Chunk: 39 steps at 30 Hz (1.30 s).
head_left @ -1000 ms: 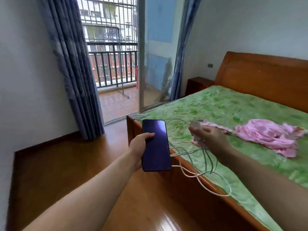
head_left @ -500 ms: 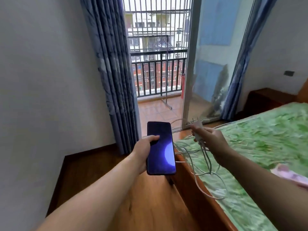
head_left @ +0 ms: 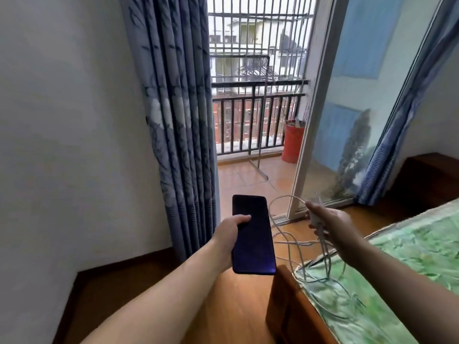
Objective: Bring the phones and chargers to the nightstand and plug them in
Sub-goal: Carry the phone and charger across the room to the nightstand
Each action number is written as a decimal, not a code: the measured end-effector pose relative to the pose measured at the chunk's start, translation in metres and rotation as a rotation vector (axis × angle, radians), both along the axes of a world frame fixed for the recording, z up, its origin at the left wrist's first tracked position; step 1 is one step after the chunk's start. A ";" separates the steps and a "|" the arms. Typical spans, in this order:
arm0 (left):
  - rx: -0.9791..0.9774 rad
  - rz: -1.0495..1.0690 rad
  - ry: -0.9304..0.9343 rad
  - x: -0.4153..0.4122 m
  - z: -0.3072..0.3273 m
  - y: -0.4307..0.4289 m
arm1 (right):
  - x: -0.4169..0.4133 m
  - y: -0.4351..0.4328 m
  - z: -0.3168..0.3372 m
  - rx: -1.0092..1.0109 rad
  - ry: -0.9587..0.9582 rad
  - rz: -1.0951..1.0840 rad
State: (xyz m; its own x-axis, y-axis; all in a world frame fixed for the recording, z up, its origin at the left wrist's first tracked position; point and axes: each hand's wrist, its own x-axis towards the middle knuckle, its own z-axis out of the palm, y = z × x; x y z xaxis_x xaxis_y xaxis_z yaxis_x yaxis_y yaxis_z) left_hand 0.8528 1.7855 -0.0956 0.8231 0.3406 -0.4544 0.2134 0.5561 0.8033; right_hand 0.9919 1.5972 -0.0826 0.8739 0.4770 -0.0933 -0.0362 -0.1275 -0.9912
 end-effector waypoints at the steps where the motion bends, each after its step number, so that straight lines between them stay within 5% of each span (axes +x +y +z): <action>1: 0.003 -0.020 0.000 0.020 0.001 0.021 | 0.015 0.016 0.003 0.007 0.007 -0.013; 19: 0.232 -0.188 0.077 0.427 0.019 0.191 | 0.383 0.191 -0.025 0.168 0.094 -0.279; 39: 0.163 -0.811 0.117 0.839 -0.002 0.071 | 0.675 0.083 -0.047 0.141 0.185 -1.065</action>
